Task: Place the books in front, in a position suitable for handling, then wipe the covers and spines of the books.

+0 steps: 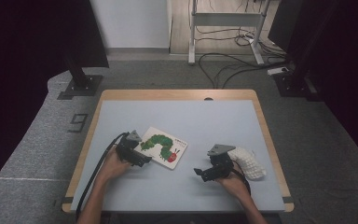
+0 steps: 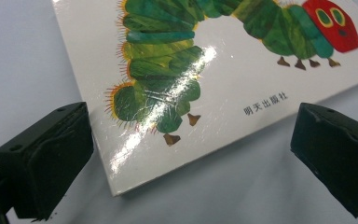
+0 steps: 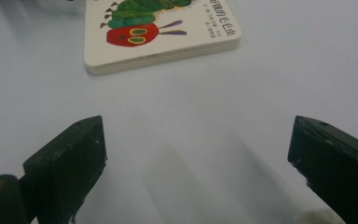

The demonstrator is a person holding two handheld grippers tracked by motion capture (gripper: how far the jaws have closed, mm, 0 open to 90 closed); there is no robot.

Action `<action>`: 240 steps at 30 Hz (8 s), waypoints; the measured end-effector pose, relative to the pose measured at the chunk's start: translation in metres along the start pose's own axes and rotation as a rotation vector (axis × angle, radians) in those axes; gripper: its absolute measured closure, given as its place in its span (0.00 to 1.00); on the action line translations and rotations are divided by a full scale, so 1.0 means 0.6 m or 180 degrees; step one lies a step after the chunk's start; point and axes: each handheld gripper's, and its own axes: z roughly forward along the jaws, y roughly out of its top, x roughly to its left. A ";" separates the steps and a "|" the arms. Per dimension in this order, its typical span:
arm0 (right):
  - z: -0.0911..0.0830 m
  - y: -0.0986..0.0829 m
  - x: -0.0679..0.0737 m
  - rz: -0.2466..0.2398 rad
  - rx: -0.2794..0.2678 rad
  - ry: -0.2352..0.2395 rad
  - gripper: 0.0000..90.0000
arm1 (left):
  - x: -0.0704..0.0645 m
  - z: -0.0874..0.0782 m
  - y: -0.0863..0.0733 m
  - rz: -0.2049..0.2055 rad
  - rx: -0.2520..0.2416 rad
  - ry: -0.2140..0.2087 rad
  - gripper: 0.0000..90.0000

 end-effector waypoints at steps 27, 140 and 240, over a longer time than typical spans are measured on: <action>0.069 0.026 -0.030 0.0201 0.0072 0.0121 0.03 | -0.102 0.010 -0.001 0.0322 -0.0139 -0.0406 0.00; 0.067 0.104 0.018 -0.0440 0.0270 0.0237 0.03 | -0.158 -0.044 -0.106 0.0101 -0.0190 0.0047 0.00; -0.151 -0.066 -0.129 0.0404 0.0290 -0.0666 0.74 | -0.153 -0.048 -0.115 0.0000 -0.0203 0.0070 0.00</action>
